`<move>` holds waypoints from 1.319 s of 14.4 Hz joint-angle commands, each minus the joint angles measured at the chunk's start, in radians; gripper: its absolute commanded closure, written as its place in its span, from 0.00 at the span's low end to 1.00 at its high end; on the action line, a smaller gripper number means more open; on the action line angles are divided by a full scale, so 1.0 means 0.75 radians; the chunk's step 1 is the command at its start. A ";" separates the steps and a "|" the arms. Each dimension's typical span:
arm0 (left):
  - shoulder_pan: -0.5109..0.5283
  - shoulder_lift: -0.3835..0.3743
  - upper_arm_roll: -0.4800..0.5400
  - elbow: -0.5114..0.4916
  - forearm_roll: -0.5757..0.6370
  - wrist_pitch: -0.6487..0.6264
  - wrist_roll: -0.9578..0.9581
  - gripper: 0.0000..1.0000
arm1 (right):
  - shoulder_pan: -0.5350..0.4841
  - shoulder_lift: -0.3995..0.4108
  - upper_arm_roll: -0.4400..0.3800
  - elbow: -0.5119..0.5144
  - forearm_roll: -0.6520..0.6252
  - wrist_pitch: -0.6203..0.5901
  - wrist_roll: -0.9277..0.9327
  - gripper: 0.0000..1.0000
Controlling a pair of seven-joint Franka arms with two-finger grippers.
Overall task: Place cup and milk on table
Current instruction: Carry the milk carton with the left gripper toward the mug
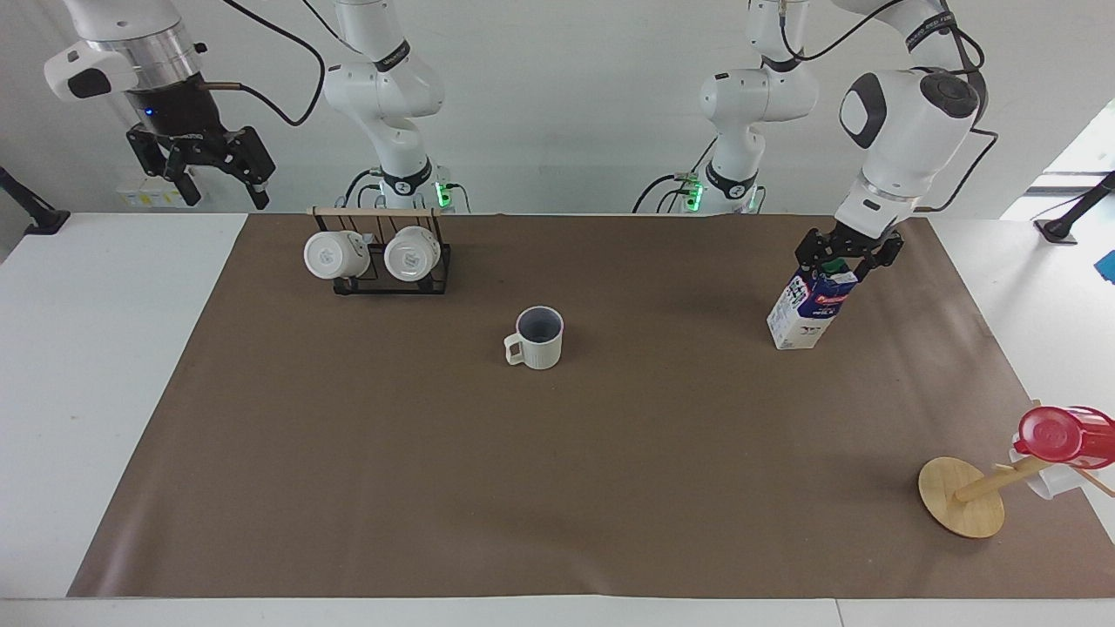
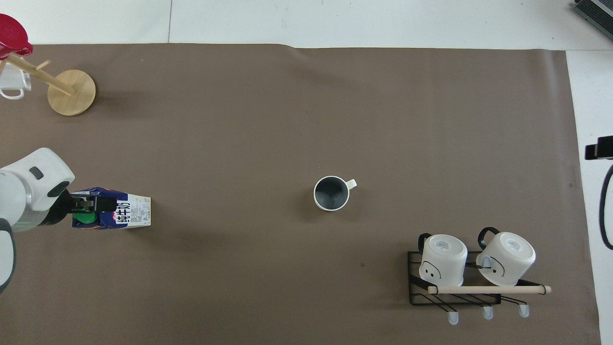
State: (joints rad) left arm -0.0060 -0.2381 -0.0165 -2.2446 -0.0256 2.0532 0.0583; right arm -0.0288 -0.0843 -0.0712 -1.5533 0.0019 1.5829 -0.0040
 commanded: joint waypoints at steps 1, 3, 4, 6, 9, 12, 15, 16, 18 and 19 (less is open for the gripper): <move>0.018 -0.016 -0.007 -0.040 -0.005 0.036 0.023 0.00 | 0.059 0.004 0.011 -0.005 -0.082 -0.022 -0.031 0.00; 0.016 -0.014 -0.007 -0.040 -0.005 0.036 0.023 0.00 | 0.067 0.012 0.011 0.034 -0.084 -0.049 -0.029 0.00; 0.012 -0.014 -0.007 -0.040 -0.005 0.036 0.023 0.00 | 0.065 0.014 0.011 0.036 -0.066 -0.057 -0.029 0.00; 0.008 -0.014 -0.007 -0.038 -0.005 0.038 0.023 0.11 | 0.065 0.020 0.011 0.036 -0.058 -0.053 -0.023 0.00; 0.006 -0.012 -0.007 -0.038 -0.003 0.046 0.027 0.24 | 0.053 0.022 0.007 0.046 -0.050 -0.102 -0.023 0.00; 0.006 -0.010 -0.007 -0.034 0.001 0.046 0.035 0.35 | 0.045 0.063 0.007 0.116 -0.033 -0.151 -0.021 0.00; 0.008 0.011 -0.007 -0.008 0.001 0.036 0.084 0.45 | 0.044 0.053 -0.001 0.093 -0.017 -0.125 0.040 0.00; 0.014 0.019 -0.007 0.011 0.001 0.026 0.086 0.45 | 0.055 0.041 -0.003 0.067 -0.017 -0.118 0.064 0.00; 0.006 0.025 -0.007 0.051 0.001 0.013 0.076 0.46 | 0.059 0.020 -0.001 0.032 -0.017 -0.116 0.073 0.00; 0.000 0.027 -0.007 0.084 0.001 -0.009 0.068 0.46 | 0.061 0.010 -0.001 0.024 -0.017 -0.118 0.075 0.00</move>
State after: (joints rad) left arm -0.0060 -0.2316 -0.0188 -2.2321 -0.0255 2.0650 0.1003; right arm 0.0199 -0.0549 -0.0748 -1.5093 -0.0258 1.4963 0.0320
